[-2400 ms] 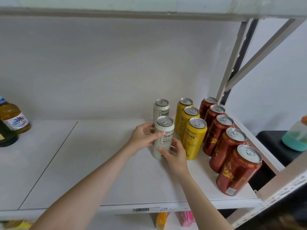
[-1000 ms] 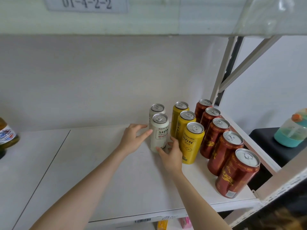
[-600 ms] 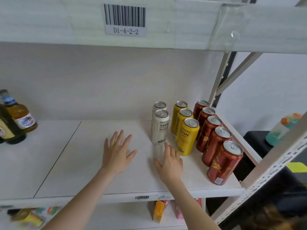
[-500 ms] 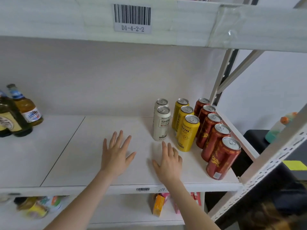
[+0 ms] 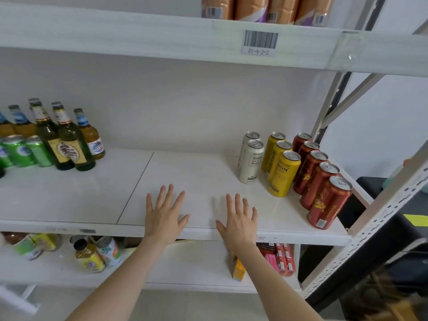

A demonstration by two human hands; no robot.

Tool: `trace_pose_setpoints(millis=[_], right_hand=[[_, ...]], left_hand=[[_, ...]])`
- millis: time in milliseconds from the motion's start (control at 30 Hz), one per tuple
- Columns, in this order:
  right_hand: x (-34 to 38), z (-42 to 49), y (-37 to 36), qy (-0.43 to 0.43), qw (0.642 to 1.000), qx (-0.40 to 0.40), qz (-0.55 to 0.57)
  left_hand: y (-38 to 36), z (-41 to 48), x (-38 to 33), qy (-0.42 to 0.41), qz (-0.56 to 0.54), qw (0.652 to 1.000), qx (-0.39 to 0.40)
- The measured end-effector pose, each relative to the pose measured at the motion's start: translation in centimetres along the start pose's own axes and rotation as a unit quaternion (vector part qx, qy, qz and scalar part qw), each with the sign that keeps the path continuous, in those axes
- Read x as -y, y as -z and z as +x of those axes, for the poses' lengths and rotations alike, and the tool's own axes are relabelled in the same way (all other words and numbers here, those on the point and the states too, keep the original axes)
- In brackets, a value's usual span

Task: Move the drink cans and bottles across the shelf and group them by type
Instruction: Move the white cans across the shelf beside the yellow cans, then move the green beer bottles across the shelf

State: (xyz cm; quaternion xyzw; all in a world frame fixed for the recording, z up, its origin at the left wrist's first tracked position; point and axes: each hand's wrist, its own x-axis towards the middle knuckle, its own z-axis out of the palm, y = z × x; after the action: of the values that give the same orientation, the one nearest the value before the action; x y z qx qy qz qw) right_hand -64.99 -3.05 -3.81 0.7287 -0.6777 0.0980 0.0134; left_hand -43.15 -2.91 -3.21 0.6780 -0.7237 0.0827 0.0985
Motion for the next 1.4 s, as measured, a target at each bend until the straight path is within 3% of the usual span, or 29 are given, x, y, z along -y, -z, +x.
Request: trace_pose_setpoints(millis=[533, 967, 1400], right_hand=[[19.3, -4.5, -0.1, -0.008, 1.000, -0.010, -0.015], [31.8, 1.0, -3.0, -0.039, 0.998, -0.057, -0.012], [51.7, 3.9, -4.5, -0.022, 0.999, -0.045, -0.011]], left_hand=[[2.5, -5.7, 18.6, -0.028, 0.048, 0.998, 0.023], [2.5, -2.9, 31.9, -0.061, 0.068, 0.996, 0.016], [4.2, -2.9, 51.0, -0.056, 0.048, 0.997, -0.008]])
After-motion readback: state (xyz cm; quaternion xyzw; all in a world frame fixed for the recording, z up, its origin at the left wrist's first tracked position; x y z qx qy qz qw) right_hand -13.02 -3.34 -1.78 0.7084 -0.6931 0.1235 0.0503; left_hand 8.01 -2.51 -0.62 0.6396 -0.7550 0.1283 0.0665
